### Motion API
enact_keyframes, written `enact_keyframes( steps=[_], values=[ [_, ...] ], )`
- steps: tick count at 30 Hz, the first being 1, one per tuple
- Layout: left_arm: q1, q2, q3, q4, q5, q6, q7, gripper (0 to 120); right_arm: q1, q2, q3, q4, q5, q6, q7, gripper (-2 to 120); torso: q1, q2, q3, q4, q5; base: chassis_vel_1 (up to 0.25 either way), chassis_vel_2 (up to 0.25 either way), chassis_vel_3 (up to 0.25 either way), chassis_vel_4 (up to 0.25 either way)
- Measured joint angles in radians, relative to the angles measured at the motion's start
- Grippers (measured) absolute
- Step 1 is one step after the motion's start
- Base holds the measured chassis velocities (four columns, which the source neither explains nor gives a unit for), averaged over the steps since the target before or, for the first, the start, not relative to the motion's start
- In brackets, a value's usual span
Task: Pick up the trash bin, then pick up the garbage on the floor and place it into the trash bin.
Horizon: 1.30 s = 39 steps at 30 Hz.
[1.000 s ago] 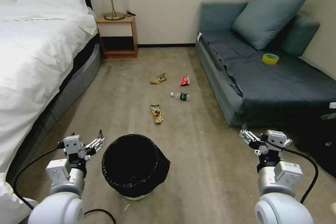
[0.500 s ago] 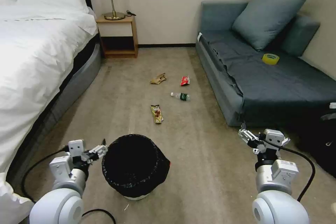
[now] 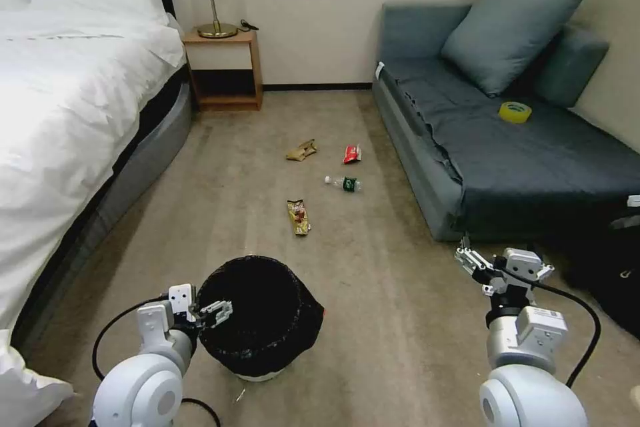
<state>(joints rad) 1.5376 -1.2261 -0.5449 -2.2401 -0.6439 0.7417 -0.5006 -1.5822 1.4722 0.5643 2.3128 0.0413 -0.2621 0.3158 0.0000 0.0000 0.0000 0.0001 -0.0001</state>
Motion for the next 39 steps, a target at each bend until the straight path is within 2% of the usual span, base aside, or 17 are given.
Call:
enact_keyframes(
  steps=[4,16,23,28,30,32,35,36,39],
  values=[
    [0.005,0.001,-0.017,-0.015,0.004,-0.001,0.001,100,0.0,0.002,0.0,-0.005,-0.003,0.006,0.002,100,0.0,0.0,0.0,0.0,0.0002,0.0,0.0,0.0,0.0],
    [-0.053,0.004,-0.011,0.138,-0.046,-0.004,-0.001,100,0.015,0.006,-0.008,-0.021,-0.007,0.009,0.004,100,0.0,0.0,0.0,-0.0002,0.0,0.0,0.0,0.0,0.0],
    [-0.065,0.0,-0.008,0.174,-0.072,-0.005,-0.008,98,0.03,0.005,-0.016,-0.035,-0.008,0.007,0.004,100,0.0,0.0,0.0,-0.0001,0.0,0.0,0.0,0.0,0.0],
    [-0.072,-0.002,-0.005,0.193,-0.092,-0.005,-0.012,88,0.039,0.001,-0.016,-0.043,-0.008,0.007,0.004,100,0.0,0.0,0.0,-0.0001,0.0001,0.0,0.0,0.0,0.0],
    [-0.079,-0.004,-0.001,0.206,-0.107,-0.006,-0.015,77,0.044,0.0,-0.017,-0.048,-0.008,0.007,0.004,100,0.0,0.0,0.0,0.0,0.0001,0.0,0.0,0.0,0.0],
    [-0.082,-0.005,0.001,0.211,-0.111,-0.006,-0.015,73,0.045,0.0,-0.017,-0.05,-0.008,0.008,0.004,100,0.0,0.0,0.0,-0.0001,0.0001,0.0,0.0,0.0,0.0],
    [-0.09,-0.008,0.008,0.223,-0.124,-0.006,-0.019,58,0.048,-0.001,-0.017,-0.054,-0.008,0.009,0.006,100,0.0,0.0,0.0,-0.0001,0.0001,0.0,0.0,0.0,0.0],
    [-0.09,-0.008,0.008,0.223,-0.124,-0.006,-0.019,58,0.048,-0.001,-0.017,-0.054,-0.008,0.009,0.006,100,0.0,0.0,0.0,-0.0001,0.0001,0.0,0.0,0.0,0.0],
    [-0.095,-0.011,0.013,0.23,-0.129,-0.007,-0.02,45,0.051,-0.003,-0.017,-0.058,-0.008,0.012,0.007,100,0.0,0.0,0.0,-0.0001,0.0003,0.0,0.0,0.0,0.0]
  ],
)
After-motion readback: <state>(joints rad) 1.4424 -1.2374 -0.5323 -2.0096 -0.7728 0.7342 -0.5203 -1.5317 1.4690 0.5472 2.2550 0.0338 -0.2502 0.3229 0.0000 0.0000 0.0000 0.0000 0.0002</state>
